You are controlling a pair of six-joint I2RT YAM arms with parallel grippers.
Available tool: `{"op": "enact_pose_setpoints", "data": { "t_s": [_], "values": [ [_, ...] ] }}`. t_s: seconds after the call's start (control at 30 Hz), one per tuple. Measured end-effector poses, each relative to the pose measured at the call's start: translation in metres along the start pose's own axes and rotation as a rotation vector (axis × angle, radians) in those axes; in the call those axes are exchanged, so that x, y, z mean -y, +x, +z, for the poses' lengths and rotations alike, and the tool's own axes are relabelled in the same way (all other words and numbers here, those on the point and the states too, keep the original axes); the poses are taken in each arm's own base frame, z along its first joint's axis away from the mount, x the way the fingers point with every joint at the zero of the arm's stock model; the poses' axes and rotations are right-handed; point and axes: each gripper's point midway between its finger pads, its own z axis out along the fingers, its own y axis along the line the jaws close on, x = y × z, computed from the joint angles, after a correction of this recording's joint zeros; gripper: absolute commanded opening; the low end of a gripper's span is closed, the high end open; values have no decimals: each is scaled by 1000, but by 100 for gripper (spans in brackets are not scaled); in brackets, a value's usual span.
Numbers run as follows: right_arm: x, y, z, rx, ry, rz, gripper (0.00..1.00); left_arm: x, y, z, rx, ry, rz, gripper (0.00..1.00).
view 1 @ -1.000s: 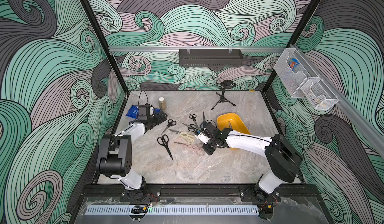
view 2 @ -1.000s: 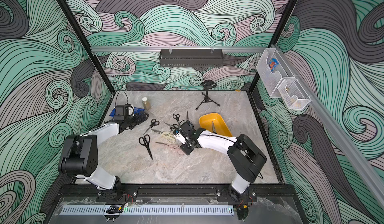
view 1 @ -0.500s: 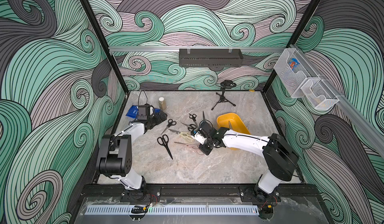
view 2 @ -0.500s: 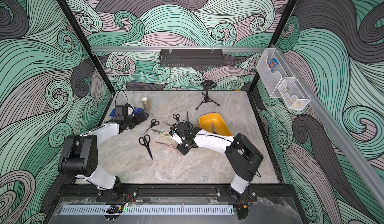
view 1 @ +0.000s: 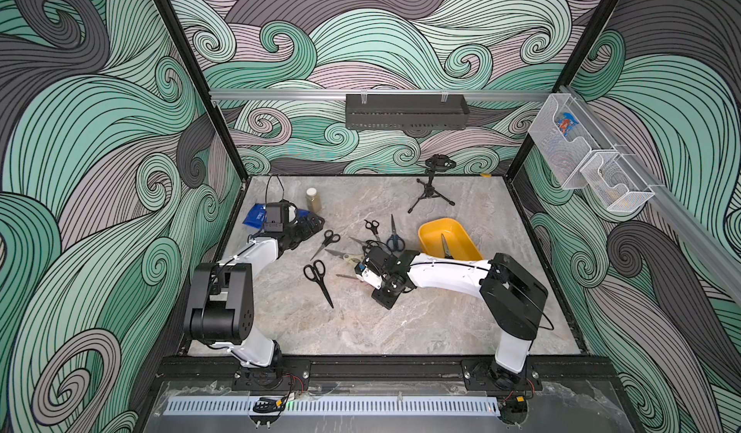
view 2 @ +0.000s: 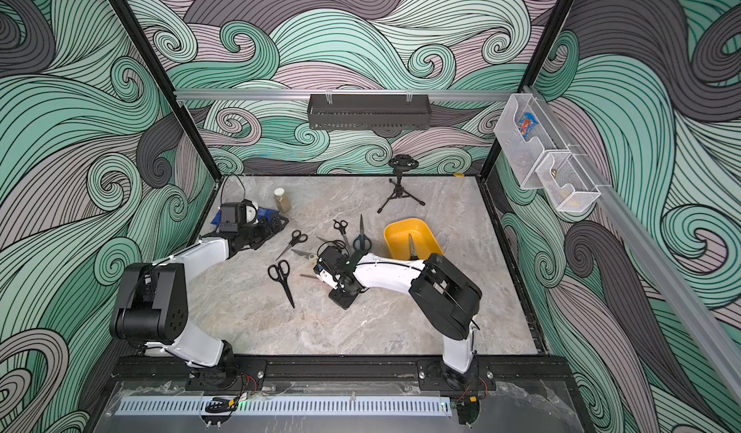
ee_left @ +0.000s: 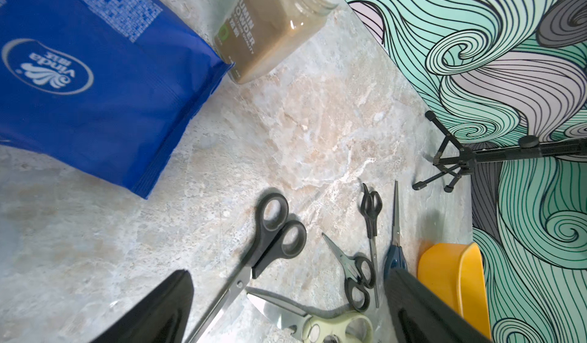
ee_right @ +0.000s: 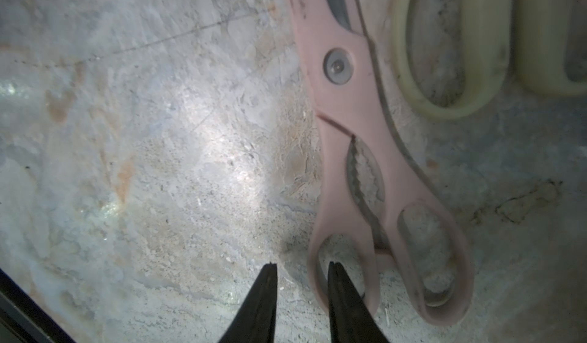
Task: Put the scissors into the storage box
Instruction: Pick up the scissors from the center of the board.
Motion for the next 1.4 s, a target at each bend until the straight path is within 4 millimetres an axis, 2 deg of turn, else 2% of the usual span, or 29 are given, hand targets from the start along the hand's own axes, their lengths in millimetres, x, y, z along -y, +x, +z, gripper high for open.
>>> {"op": "enact_pose_setpoints", "data": {
  "t_s": [0.33,0.53,0.77,1.2,1.33,1.4],
  "values": [
    [10,1,9,-77,60,-31,23,1,1,0,-7,7,-10,99],
    [9,1,9,-109,85,-61,19,1,1,0,-7,7,-10,99],
    [7,2,10,-125,103,-93,0,0,0,0,-5,6,-12,99],
    [5,0,7,-102,94,-92,0,-3,-2,-1,1,2,-18,99],
    [1,0,-5,-43,54,-74,0,-10,-8,-4,14,-8,-33,98],
    [2,-8,-23,25,39,-55,0,-14,-13,-7,27,-14,-48,99]
  ]
}}
